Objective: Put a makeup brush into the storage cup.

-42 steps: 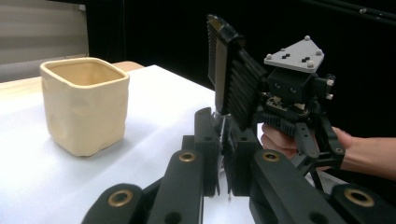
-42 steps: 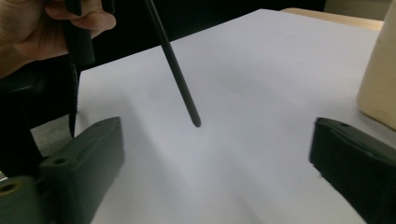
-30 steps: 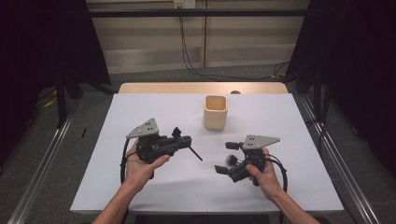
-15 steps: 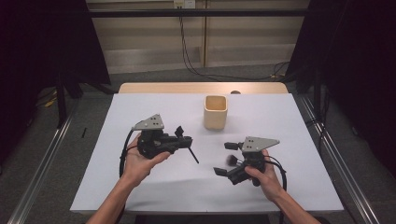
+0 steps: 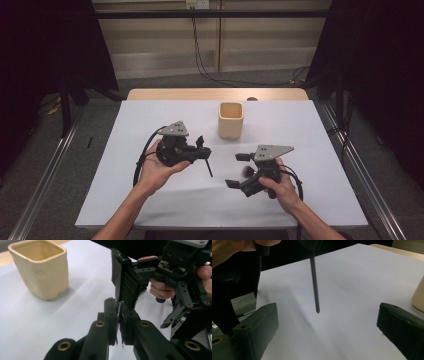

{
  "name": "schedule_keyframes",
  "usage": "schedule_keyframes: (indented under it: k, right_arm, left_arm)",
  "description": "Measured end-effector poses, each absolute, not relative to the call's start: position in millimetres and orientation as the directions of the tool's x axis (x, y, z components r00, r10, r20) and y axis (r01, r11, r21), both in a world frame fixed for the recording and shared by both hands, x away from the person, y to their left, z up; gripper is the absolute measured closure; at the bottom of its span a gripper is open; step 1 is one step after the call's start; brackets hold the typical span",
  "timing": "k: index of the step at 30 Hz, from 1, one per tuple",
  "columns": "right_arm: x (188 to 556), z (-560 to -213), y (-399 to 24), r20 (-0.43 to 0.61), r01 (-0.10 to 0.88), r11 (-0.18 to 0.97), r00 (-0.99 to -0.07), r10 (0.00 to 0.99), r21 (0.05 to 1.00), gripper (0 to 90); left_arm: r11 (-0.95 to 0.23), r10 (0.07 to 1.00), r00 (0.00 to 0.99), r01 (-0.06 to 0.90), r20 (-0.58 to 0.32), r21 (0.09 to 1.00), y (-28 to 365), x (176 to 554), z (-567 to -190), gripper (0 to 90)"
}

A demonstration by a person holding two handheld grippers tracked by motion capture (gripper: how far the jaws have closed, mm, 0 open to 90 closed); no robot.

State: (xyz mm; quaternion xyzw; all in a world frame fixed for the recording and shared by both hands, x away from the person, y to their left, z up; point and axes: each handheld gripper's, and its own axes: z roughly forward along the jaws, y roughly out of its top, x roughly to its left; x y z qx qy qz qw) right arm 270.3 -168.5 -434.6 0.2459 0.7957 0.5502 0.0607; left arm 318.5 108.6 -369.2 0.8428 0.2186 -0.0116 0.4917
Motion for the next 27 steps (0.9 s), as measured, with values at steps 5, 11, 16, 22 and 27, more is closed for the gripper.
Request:
schedule_keyframes:
  k: [5, 11, 16, 22, 27]
  right_arm:
    - [272, -431, -160, 0.165, 0.306, 0.296, -0.892, 0.42, 0.905, 6.1]
    - [278, -428, -148, 0.152, 0.299, 0.309, -0.894, 0.421, 0.903, 7.7]
    - [279, -426, -135, 0.136, 0.289, 0.344, -0.904, 0.404, 0.893, 9.7]
    - [284, -428, -131, 0.143, 0.281, 0.315, -0.906, 0.399, 0.907, 18.4]
    - [285, -430, -129, 0.133, 0.267, 0.302, -0.907, 0.4, 0.915, 33.1]
  left_arm:
    - [-0.426, 0.353, 0.902, 0.392, -0.249, 0.815, 105, 321, -370, 85.4]
    - [-0.434, 0.343, 0.904, 0.393, -0.254, 0.811, 100, 320, -373, 85.4]
    - [-0.425, 0.341, 0.903, 0.396, -0.261, 0.814, 99, 318, -375, 85.3]
    - [-0.418, 0.346, 0.899, 0.402, -0.267, 0.815, 99, 319, -378, 85.4]
    - [-0.419, 0.343, 0.901, 0.4, -0.265, 0.815, 99, 317, -377, 85.3]
